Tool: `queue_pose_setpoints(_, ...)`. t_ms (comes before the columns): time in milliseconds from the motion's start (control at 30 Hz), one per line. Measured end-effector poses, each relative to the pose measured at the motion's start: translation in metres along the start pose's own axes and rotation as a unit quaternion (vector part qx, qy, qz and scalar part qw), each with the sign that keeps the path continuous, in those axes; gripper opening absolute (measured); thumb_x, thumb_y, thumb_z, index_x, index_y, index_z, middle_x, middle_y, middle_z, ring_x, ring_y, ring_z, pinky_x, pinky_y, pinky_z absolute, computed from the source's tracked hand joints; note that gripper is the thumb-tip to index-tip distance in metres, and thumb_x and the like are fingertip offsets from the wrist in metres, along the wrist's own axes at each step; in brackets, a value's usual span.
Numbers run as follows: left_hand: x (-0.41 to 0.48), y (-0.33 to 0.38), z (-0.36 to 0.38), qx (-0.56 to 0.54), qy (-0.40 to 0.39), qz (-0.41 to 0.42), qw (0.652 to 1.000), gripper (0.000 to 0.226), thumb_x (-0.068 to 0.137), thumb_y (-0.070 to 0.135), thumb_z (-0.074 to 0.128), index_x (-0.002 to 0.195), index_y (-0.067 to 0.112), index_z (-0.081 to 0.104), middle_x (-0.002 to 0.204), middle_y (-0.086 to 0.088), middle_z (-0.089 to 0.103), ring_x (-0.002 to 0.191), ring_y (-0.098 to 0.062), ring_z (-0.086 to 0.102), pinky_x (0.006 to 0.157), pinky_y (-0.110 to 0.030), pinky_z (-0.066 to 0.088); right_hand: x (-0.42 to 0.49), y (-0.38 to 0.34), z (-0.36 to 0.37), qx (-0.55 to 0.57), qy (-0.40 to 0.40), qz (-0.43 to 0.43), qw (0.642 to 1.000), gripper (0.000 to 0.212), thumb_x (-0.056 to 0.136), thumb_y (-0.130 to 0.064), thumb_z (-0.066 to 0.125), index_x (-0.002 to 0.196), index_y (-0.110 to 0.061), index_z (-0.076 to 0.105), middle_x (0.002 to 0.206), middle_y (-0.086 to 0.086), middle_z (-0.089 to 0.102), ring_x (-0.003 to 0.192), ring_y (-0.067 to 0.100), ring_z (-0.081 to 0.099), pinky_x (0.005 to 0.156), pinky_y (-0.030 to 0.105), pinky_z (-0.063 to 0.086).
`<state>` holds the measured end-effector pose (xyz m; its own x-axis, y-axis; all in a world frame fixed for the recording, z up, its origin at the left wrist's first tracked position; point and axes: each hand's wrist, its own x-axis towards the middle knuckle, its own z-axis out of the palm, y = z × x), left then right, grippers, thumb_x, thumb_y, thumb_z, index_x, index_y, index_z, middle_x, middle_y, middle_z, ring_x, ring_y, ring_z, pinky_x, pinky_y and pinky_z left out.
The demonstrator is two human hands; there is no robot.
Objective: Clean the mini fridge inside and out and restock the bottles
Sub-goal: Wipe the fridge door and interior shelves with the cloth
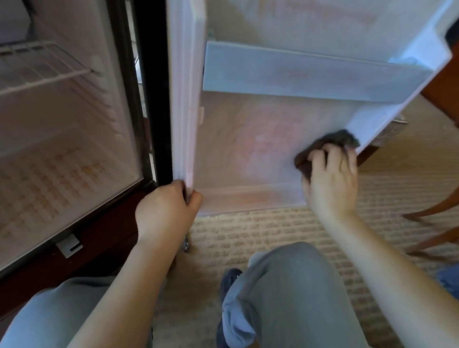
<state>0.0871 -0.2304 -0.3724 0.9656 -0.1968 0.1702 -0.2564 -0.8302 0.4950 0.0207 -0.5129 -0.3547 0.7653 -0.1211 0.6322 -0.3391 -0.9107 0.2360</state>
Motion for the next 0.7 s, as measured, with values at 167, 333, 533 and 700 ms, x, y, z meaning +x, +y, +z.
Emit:
queue_pose_setpoints(167,-0.002,0.002,0.003,-0.007,0.012,-0.009,1.0,0.03,0.086,0.029,0.052,0.06,0.018,0.045,0.051,0.002,0.045,0.045,-0.018,0.045,0.043,-0.023,0.024,-0.037,-0.03,0.036,0.049,-0.146,0.032,0.987,0.038,0.058,-0.008,0.084,0.089,-0.001,0.062,0.087,0.018,0.059,0.076,0.037,0.06,0.077,0.043,0.053)
queue_pose_setpoints(333,0.001,-0.001,0.005,0.01,0.016,0.013,1.0,0.028,0.086,0.029,0.054,0.062,0.015,0.049,0.049,0.001,0.046,0.043,-0.019,0.046,0.041,-0.022,0.029,-0.03,-0.027,0.04,0.062,-0.168,0.034,0.983,0.039,0.058,-0.014,0.084,0.088,-0.003,0.061,0.085,0.017,0.058,0.074,0.036,0.059,0.076,0.042,0.051)
queue_pose_setpoints(533,0.001,0.005,0.013,-0.007,0.021,-0.015,1.0,0.03,0.087,0.029,0.053,0.061,0.014,0.046,0.049,-0.003,0.048,0.039,-0.022,0.046,0.041,-0.02,0.027,0.002,0.013,0.014,0.013,-0.06,-0.094,0.994,0.05,0.051,-0.009,0.084,0.096,-0.007,0.062,0.094,0.015,0.056,0.086,0.033,0.051,0.086,0.041,0.035)
queue_pose_setpoints(700,0.001,0.012,0.015,-0.009,0.018,-0.036,0.999,0.031,0.091,0.033,0.048,0.066,0.014,0.049,0.052,-0.001,0.049,0.041,-0.019,0.047,0.04,-0.021,0.028,0.067,0.046,-0.033,0.01,0.162,-0.104,0.981,0.023,0.08,-0.005,0.065,0.103,-0.008,0.066,0.101,0.014,0.061,0.092,0.03,0.05,0.094,0.041,0.035)
